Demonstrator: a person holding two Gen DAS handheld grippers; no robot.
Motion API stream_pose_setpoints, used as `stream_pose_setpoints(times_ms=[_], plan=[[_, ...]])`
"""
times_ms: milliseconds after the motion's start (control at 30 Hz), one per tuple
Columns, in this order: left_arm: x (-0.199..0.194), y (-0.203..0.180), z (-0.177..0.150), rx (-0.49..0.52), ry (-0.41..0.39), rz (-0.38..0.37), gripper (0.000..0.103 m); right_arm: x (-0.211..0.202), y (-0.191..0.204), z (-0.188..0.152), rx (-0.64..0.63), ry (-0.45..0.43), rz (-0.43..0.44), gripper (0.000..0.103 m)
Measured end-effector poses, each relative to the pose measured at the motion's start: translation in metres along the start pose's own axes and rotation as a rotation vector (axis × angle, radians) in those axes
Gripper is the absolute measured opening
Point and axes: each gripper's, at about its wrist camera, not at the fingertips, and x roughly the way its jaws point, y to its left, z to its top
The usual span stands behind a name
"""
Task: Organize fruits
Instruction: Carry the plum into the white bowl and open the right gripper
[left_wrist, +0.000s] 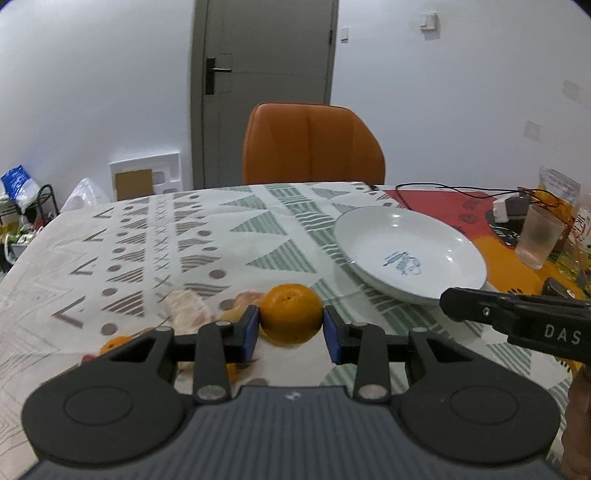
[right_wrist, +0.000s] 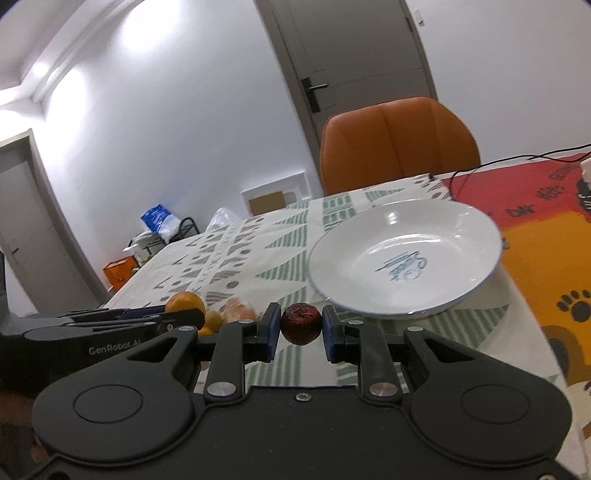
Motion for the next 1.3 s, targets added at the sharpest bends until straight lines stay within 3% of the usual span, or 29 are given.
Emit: stream_pose_setpoints(times_ms=[1000, 1100, 1300], plan=[[0.053, -0.060, 0.035, 0.097, -0.010, -0.075, 0.036, 0.023, -0.056, 0.013, 0.068, -0.041, -0.104, 0.023], [0.059, -0.066, 0.037, 0.104, -0.005, -0.079, 0.036, 0.026, -0.062, 0.013, 0.082, -0.042, -0.108, 0.028], [0.069, -0.075, 0.040, 0.116, -0.001, -0.093, 0.036, 0.019, -0.068, 0.011, 0.094, -0.048, -0.122, 0.028]])
